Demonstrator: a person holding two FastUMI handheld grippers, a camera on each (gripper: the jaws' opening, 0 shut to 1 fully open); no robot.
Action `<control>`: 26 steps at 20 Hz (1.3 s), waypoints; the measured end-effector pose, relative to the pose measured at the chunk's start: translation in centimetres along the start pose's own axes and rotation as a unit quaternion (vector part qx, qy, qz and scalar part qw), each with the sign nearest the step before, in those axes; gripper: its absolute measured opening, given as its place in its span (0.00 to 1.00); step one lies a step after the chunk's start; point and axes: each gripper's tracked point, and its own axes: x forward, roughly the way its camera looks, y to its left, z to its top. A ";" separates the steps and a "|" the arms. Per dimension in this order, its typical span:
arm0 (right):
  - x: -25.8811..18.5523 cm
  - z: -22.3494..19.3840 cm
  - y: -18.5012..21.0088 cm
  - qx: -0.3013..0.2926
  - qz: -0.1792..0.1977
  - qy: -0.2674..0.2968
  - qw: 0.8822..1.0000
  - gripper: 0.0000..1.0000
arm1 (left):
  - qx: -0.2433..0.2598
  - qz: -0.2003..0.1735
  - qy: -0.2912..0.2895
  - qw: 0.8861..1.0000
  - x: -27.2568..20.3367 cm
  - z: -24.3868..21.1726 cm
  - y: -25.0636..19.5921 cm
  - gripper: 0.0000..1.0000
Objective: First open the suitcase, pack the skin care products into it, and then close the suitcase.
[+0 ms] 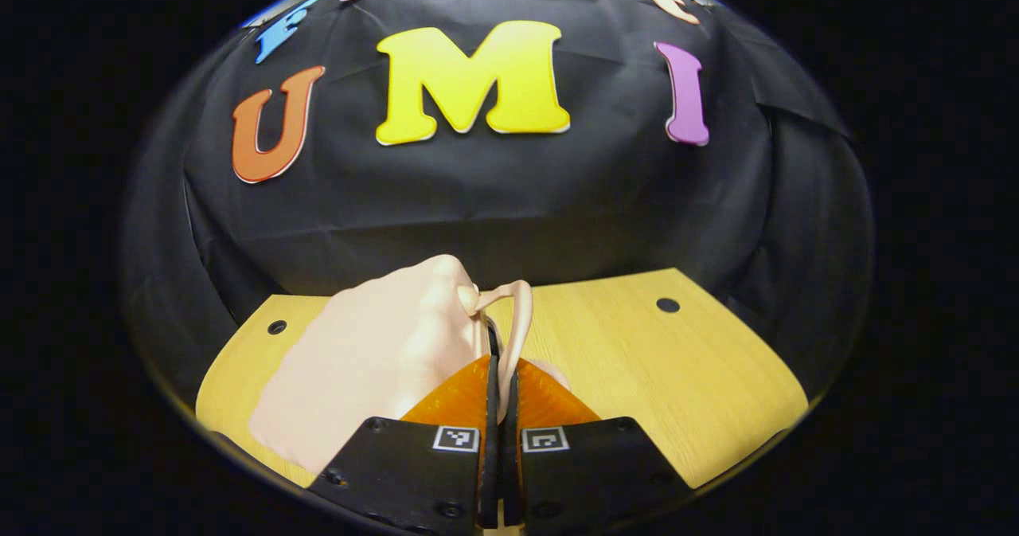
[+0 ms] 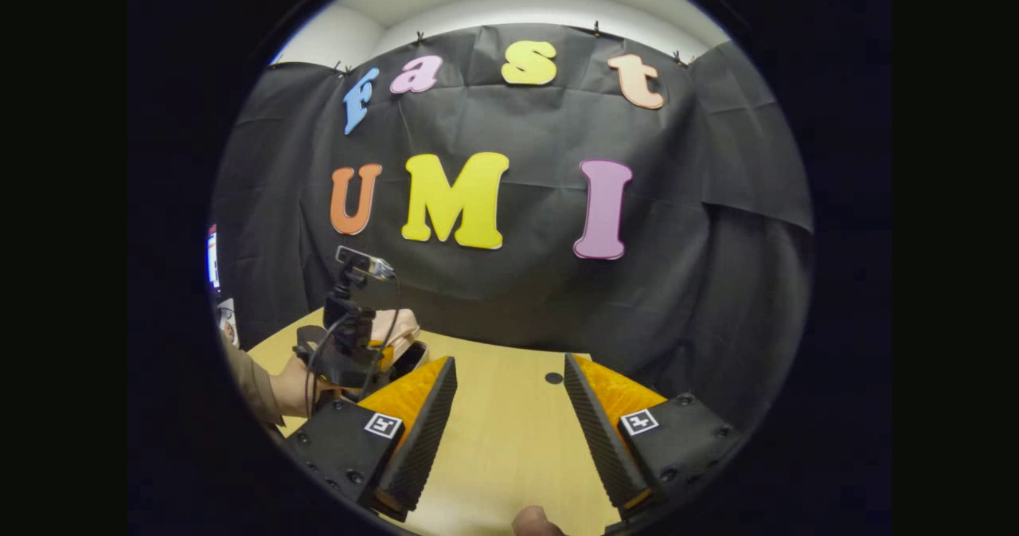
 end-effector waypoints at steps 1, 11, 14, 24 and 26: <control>0.1 -0.7 -0.9 0.001 -0.001 0.007 1.000 0.80 | 0.011 0.008 0.016 1.000 0.9 -1.1 -0.5 0.06; 0.9 -1.1 -4.5 -0.002 0.006 0.009 1.000 0.81 | -0.027 -0.023 0.015 0.999 -0.8 1.1 -6.4 0.72; 1.3 1.6 -3.9 0.021 -0.003 -0.013 1.000 0.81 | -0.038 -0.018 -0.057 0.997 -4.9 7.3 -4.9 0.89; 0.4 9.0 8.9 0.043 -0.042 -0.065 0.996 0.81 | -0.048 0.038 -0.187 0.980 -25.3 14.8 11.7 0.98; 0.0 8.5 12.0 0.030 -0.026 -0.062 0.997 0.81 | -0.053 0.046 -0.181 0.981 -27.0 13.2 14.3 0.99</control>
